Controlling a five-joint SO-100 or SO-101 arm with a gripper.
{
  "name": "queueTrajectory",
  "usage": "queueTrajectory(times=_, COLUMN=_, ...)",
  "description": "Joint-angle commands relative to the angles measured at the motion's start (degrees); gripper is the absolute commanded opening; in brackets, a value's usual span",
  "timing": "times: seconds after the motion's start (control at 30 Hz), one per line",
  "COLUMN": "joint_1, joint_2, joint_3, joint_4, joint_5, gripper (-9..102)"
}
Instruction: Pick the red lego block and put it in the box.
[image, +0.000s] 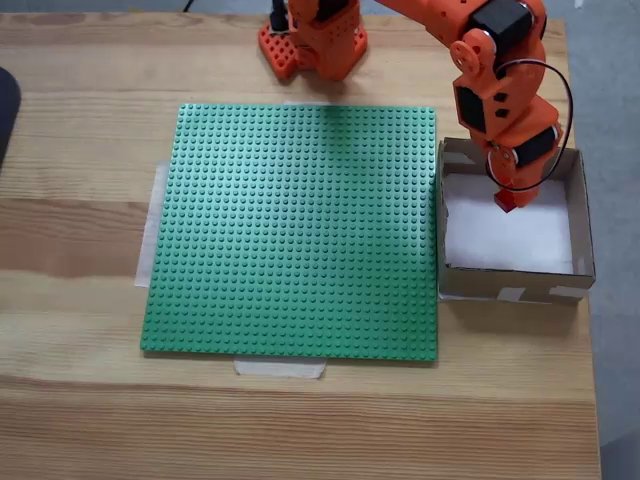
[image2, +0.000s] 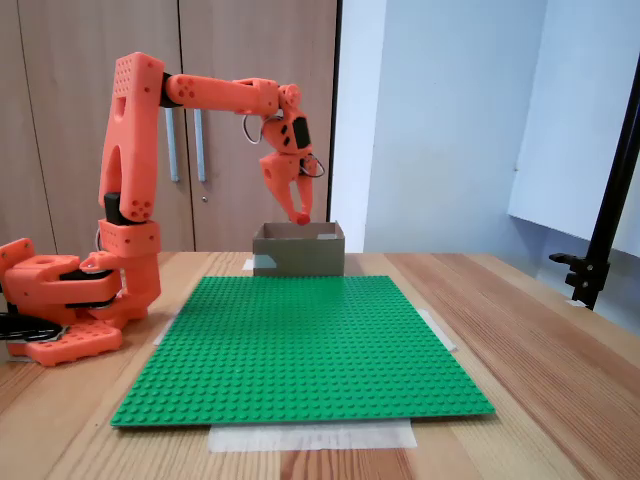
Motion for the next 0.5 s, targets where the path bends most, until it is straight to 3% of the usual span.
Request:
queueTrajectory(times=0.0, joint_1=-0.35, joint_2=0.44, joint_3=-2.9, joint_4=0.35, joint_5=-0.79, gripper=10)
queueTrajectory(times=0.47, joint_1=-0.53, joint_2=0.88, joint_3=-2.46, joint_4=0.53, joint_5=-1.05, gripper=15)
